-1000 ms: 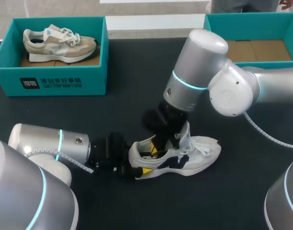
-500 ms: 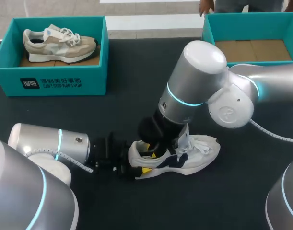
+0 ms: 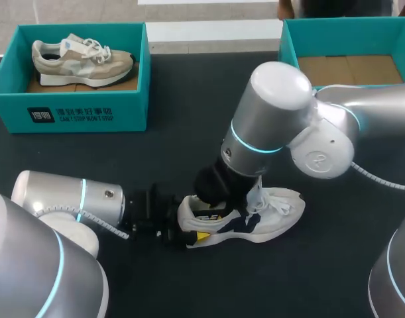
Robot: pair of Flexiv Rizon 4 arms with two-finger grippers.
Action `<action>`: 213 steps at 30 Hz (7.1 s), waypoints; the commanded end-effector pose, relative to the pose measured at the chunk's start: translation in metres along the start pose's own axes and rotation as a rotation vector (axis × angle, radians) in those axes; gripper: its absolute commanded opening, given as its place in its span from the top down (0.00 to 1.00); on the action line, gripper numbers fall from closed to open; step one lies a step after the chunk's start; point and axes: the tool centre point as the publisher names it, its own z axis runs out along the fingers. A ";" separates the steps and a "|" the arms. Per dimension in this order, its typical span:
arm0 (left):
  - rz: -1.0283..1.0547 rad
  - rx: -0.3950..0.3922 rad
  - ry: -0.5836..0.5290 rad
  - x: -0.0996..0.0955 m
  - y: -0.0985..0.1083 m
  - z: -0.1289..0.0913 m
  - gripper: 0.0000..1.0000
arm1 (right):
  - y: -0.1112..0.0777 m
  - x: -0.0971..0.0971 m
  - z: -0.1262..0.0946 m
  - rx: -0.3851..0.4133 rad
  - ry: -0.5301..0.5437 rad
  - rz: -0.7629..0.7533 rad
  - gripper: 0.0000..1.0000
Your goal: Take the shoe out of the shoebox, open the shoe tongue, remove and reinsert the insole, then place the shoe into the shoebox
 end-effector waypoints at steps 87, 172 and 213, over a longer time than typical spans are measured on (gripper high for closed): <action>0.001 -0.002 -0.001 0.006 0.003 0.001 1.00 | -0.007 -0.009 -0.071 -0.282 0.118 0.147 1.00; 0.001 -0.002 -0.001 0.006 0.003 0.001 1.00 | 0.047 -0.009 -0.086 -0.598 0.941 0.080 0.00; 0.001 -0.002 -0.001 0.006 0.003 0.001 1.00 | 0.071 -0.010 -0.122 -0.787 0.882 0.260 1.00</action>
